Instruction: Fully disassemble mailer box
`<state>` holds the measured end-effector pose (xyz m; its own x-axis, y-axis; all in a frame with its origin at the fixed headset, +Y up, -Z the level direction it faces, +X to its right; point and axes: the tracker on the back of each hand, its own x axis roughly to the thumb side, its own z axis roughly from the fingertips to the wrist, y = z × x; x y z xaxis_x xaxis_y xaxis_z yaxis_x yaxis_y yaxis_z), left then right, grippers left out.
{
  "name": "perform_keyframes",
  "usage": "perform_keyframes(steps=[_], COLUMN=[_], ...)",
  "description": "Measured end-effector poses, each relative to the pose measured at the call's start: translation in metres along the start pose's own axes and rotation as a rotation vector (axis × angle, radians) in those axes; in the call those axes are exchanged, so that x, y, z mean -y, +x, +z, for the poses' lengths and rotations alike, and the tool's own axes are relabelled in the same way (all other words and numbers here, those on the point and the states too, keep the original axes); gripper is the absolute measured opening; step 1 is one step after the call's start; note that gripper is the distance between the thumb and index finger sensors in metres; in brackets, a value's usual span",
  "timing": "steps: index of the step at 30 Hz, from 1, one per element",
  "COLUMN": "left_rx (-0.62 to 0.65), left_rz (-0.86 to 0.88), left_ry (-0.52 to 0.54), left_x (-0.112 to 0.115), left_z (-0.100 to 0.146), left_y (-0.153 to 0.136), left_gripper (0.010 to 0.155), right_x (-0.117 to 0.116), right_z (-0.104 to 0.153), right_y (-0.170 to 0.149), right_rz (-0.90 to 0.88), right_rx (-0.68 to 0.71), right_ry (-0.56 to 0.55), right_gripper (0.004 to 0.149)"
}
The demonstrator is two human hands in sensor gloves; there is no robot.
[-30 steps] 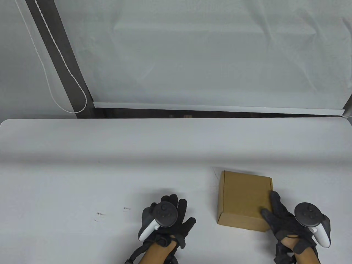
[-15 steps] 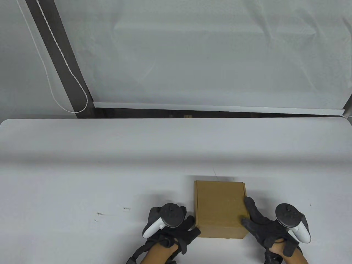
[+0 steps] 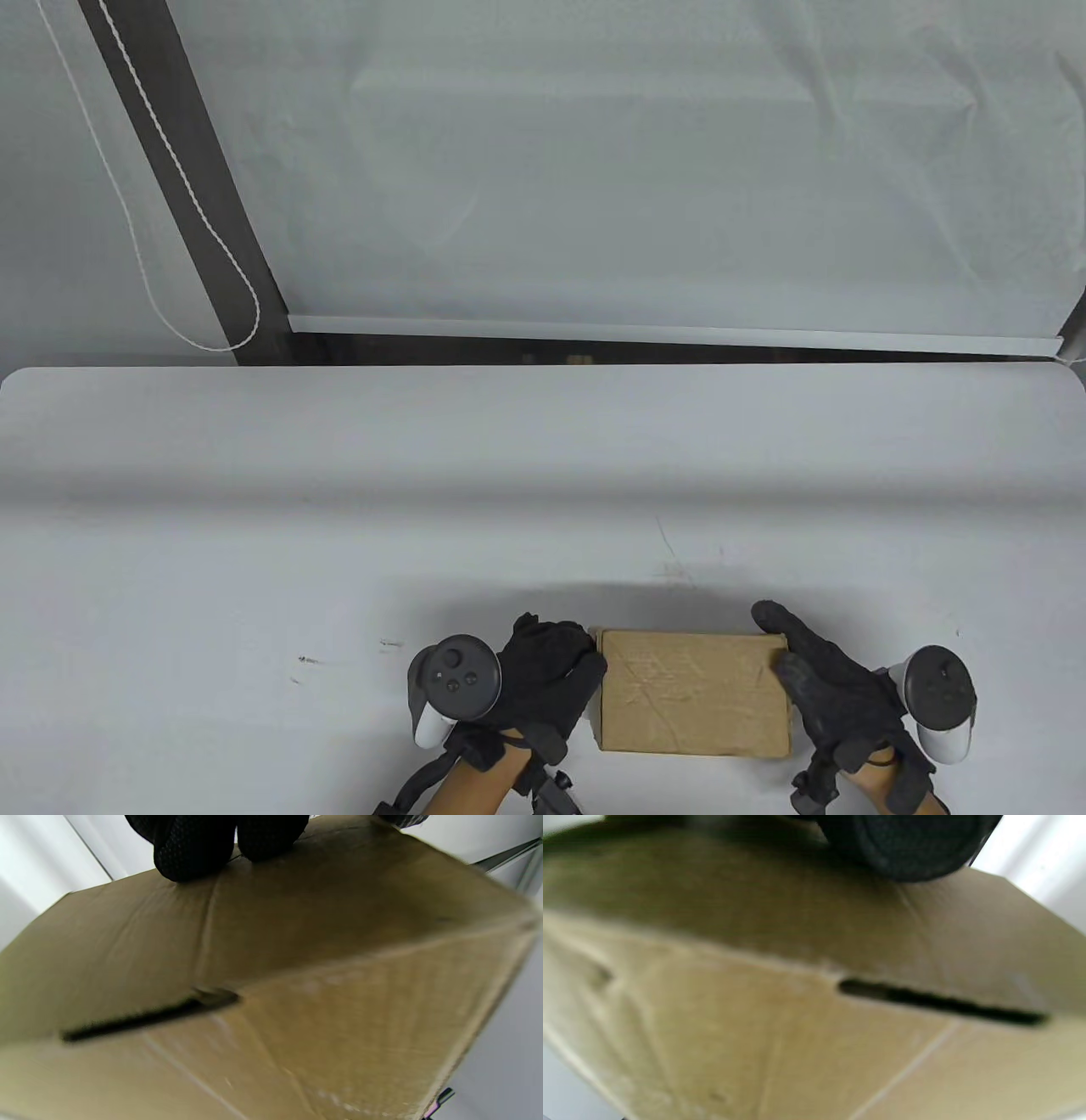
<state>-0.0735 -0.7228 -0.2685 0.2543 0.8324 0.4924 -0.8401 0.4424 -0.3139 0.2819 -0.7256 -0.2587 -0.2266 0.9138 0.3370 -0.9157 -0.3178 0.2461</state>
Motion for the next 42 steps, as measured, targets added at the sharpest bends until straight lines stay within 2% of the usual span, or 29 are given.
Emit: perform_keyframes(steps=[3, 5, 6, 7, 8, 10, 12, 13, 14, 16, 18, 25, 28, 32, 38, 42], left_rx=[0.008, -0.070, -0.106, -0.117, -0.121, -0.130, -0.077, -0.052, -0.010, -0.017, -0.047, -0.062, -0.081, -0.070, -0.011, 0.010], left_rz=[-0.025, -0.078, -0.101, -0.075, -0.047, 0.002, 0.015, 0.013, 0.022, 0.036, 0.007, -0.142, -0.292, -0.360, -0.318, -0.249], left_ry=[0.015, -0.022, -0.043, -0.021, -0.011, -0.042, -0.063, -0.111, -0.189, -0.327, -0.377, -0.528, -0.582, -0.542, -0.486, -0.403], left_x=[0.001, 0.005, 0.006, 0.006, 0.007, 0.006, 0.006, 0.008, 0.012, 0.020, 0.024, 0.021, 0.020, 0.022, 0.020, 0.016], left_z=[-0.001, -0.001, 0.000, 0.002, 0.001, 0.002, -0.001, -0.001, -0.003, -0.004, -0.004, -0.006, -0.006, -0.006, -0.006, -0.006], left_y=[0.003, -0.001, -0.005, -0.010, -0.013, -0.012, -0.007, -0.004, -0.002, 0.002, 0.009, 0.019, 0.028, 0.031, 0.029, 0.028], left_gripper=[0.072, 0.072, 0.072, 0.073, 0.073, 0.069, 0.059, 0.059, 0.065, 0.090, 0.104, 0.118, 0.122, 0.116, 0.111, 0.110], right_x=[-0.001, -0.005, -0.006, -0.008, -0.009, -0.009, -0.010, -0.010, -0.011, -0.012, -0.011, -0.011, -0.011, -0.011, -0.011, -0.011], right_z=[0.000, 0.002, 0.005, 0.005, 0.005, 0.005, 0.005, 0.005, 0.004, 0.004, 0.004, 0.005, 0.005, 0.005, 0.004, 0.004], right_y=[-0.008, -0.023, -0.030, -0.035, -0.036, -0.036, -0.034, -0.033, -0.033, -0.034, -0.033, -0.034, -0.035, -0.035, -0.036, -0.034], right_rz=[-0.010, -0.006, 0.000, -0.092, -0.143, -0.104, -0.048, -0.040, -0.041, -0.039, -0.049, -0.044, -0.044, -0.037, -0.038, -0.046], right_rx=[-0.086, -0.267, -0.343, -0.319, -0.327, -0.338, -0.328, -0.327, -0.329, -0.332, -0.335, -0.334, -0.335, -0.331, -0.309, -0.302], right_ry=[0.017, 0.079, 0.140, 0.189, 0.177, 0.154, 0.171, 0.171, 0.171, 0.179, 0.180, 0.174, 0.174, 0.167, 0.137, 0.150], right_gripper=[0.082, 0.082, 0.087, 0.089, 0.087, 0.086, 0.087, 0.087, 0.087, 0.087, 0.087, 0.088, 0.088, 0.087, 0.084, 0.083])
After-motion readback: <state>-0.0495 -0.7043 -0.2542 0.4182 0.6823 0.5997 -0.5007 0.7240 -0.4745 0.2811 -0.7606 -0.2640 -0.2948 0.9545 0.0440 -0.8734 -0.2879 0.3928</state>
